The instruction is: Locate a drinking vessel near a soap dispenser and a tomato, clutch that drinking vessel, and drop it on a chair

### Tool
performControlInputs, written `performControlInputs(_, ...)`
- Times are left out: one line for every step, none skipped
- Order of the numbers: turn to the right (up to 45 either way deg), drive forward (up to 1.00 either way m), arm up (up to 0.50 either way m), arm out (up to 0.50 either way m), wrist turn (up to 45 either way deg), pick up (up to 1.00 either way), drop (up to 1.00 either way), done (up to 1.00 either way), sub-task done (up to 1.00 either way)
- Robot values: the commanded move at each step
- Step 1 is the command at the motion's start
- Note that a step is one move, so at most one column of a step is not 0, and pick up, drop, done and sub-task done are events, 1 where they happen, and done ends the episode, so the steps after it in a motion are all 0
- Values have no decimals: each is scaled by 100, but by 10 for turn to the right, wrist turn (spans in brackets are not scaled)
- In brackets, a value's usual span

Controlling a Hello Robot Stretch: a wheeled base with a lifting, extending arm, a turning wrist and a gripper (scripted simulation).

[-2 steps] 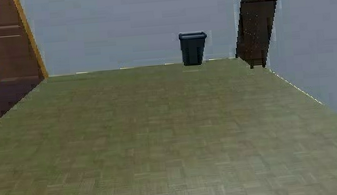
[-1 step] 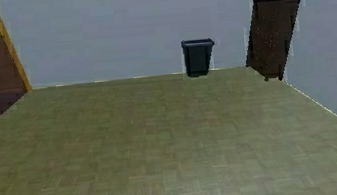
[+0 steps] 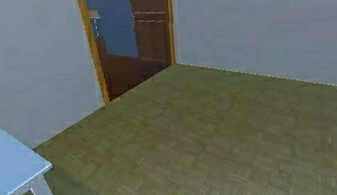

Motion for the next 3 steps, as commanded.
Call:
performControlInputs(0, 100, 0, 0, 0, 0, 0, 0, 0)
performControlInputs(-300, 0, 0, 0, 0, 0, 0, 0, 0)
performControlInputs(0, 5, 0, 0, 0, 0, 0, 0, 0)
